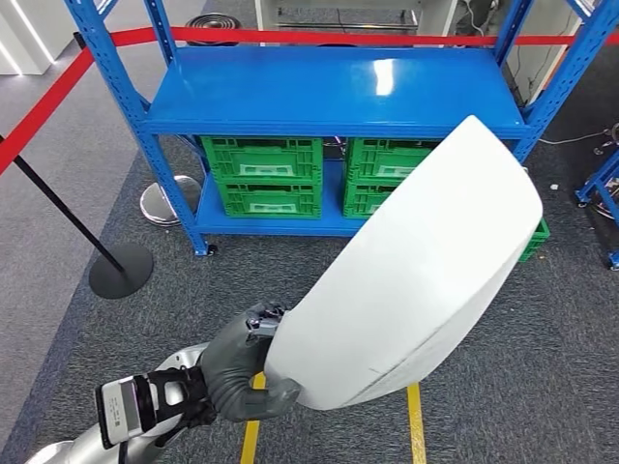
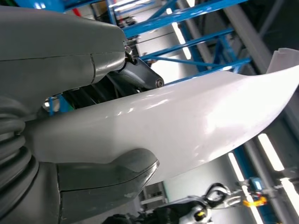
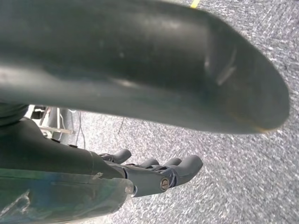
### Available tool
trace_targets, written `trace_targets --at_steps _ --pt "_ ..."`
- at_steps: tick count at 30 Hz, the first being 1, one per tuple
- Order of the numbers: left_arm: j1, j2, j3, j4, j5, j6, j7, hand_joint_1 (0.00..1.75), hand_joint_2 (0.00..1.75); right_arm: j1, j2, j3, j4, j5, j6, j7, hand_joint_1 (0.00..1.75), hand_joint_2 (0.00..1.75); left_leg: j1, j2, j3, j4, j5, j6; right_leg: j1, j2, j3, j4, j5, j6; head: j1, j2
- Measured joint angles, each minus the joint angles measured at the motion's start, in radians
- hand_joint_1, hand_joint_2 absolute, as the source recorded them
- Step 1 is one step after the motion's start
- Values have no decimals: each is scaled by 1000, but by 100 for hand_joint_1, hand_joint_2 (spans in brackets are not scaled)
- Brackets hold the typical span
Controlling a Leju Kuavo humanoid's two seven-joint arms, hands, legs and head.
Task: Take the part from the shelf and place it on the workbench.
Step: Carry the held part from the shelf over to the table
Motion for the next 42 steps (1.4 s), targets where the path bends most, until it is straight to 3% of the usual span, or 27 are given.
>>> trace_targets --at_steps 2,4,6,8,9,10,11,13,15,17,19,20,21,23,24,25,27,29,31,32,34,35,37,39,40,41,42 --pt "-2 -1 0 -3 0 -5 -1 175 175 1 -1 0 0 0 0 -7 0 0 -3 -1 27 -57 -14 14 1 0 -8 -1 19 11 0 0" --pt "-2 -2 0 -4 0 -10 -1 175 175 3 -3 0 0 0 1 -13 0 0 -2 1 11 -57 1 30 -2 1 -19 0 21 22 -1 0" --pt "-3 -2 -1 -4 0 -13 -1 175 175 6 -5 0 0 0 6 -17 0 0 2 3 -10 -59 23 44 -4 1 -43 62 -49 32 3 0" --pt "-2 -2 -1 -4 0 -13 -1 175 175 6 -5 0 1 0 12 -23 0 0 1 4 -37 -58 45 49 -5 1 -75 197 -151 40 7 0" --pt "-2 -2 -1 -4 -1 -14 -2 175 175 6 -5 0 1 0 15 -28 0 0 0 4 -51 -57 57 49 -4 1 -85 259 -177 42 7 0" --pt "-2 -2 -1 -4 -2 -15 -2 175 175 6 -5 0 1 0 18 -33 0 0 0 4 -65 -56 68 48 -4 1 -82 296 -179 42 7 0" --pt "-2 -2 -1 -4 -4 -15 -2 175 175 6 -5 0 1 0 21 -37 0 0 -1 4 -78 -56 79 46 -4 1 -61 297 -160 41 8 0" --pt "-2 -2 -1 -4 -8 -17 -3 175 175 5 -6 0 0 0 26 -43 0 0 -1 3 -101 -56 99 42 -4 2 32 194 -112 36 8 0" --pt "-2 -2 -1 -5 -10 -18 -3 175 175 1 -6 0 0 -1 29 -46 0 0 -3 2 -115 -55 117 33 -2 3 137 44 -120 28 7 0" --pt "-2 -3 -1 -6 -10 -19 -4 175 175 0 -6 0 0 -1 30 -48 0 0 -3 2 -120 -57 135 21 3 6 171 -23 -139 18 8 0" --pt "-2 -2 -1 -7 -10 -20 -5 175 175 1 -6 0 0 -2 31 -50 0 0 -2 2 -127 -56 141 9 3 5 153 -22 -125 3 8 0" --pt "-2 -2 -1 -7 -10 -20 -5 175 175 0 -7 0 1 -2 31 -50 0 0 -2 1 -136 -43 121 3 1 3 143 -22 -114 -6 6 0" --pt "-2 -2 -1 -7 -10 -20 -5 175 175 0 -7 0 1 -2 31 -51 0 0 -1 1 -150 -11 83 -3 -1 2 132 -23 -102 -13 3 0" --pt "-2 -1 -1 -7 -10 -21 -5 175 175 0 -8 0 0 -2 31 -54 0 0 1 1 -188 112 -22 -10 -1 0 103 -22 -77 -19 -1 0" --pt "-2 0 -1 -7 -10 -21 -5 175 175 1 -8 0 0 -3 30 -57 0 0 2 1 -204 181 -57 -13 -1 0 87 -21 -65 -20 -2 0" --pt "-2 0 -1 -7 -11 -22 -5 175 175 1 -8 0 0 -3 30 -62 0 0 2 1 -209 231 -68 -14 0 -1 71 -20 -53 -19 -2 0" --pt "-2 0 -1 -7 -13 -24 -5 175 175 1 -8 0 0 -5 29 -71 0 0 2 1 -174 233 -29 -13 0 -2 41 -16 -32 -17 -2 0" --pt "-3 0 -1 -8 -17 -26 -6 175 175 0 -9 -1 0 -10 29 -78 0 0 2 1 -74 111 8 -8 1 -1 13 -7 -16 -12 -2 0" --pt "-6 -2 -1 -10 -21 -28 -7 175 175 0 -11 -3 0 -22 30 -81 0 0 1 1 17 -21 -13 1 5 0 -6 5 -4 -5 -2 0" --pt "-7 -2 -2 -12 -24 -29 -8 175 175 1 -12 -6 0 -29 30 -82 0 0 0 0 35 -53 -27 7 6 1 -12 9 4 0 -2 0" --pt "-8 -2 -3 -13 -28 -30 -9 175 175 3 -16 -12 0 -39 30 -82 0 0 0 0 28 -61 -24 21 3 1 -19 10 15 11 -1 0" --pt "-8 -2 -3 -13 -30 -30 -10 175 175 5 -17 -14 0 -41 30 -82 0 0 2 1 23 -60 -17 28 2 1 -26 21 5 17 1 0" --pt "-8 -2 -5 -13 -31 -30 -10 175 175 7 -19 -18 0 -44 30 -82 0 0 6 3 8 -61 0 37 -2 1 -61 106 -59 30 7 0" --pt "-8 -2 -8 -13 -31 -30 -11 175 175 8 -20 -20 0 -45 30 -83 0 0 7 6 -10 -60 15 40 -6 1 -108 246 -138 41 11 0" --pt "-7 -2 -9 -13 -31 -30 -11 175 175 8 -21 -22 0 -47 29 -84 0 0 8 9 -18 -59 21 39 -8 1 -118 292 -158 43 11 0" --pt "-7 -2 -11 -13 -32 -30 -11 175 175 8 -21 -25 0 -50 27 -86 0 0 9 12 -24 -58 26 38 -9 0 -108 300 -160 45 11 0" --pt "-7 -2 -12 -13 -33 -30 -11 175 175 9 -22 -28 0 -54 25 -89 0 0 11 17 -29 -58 29 35 -10 -3 -75 263 -145 47 11 0"
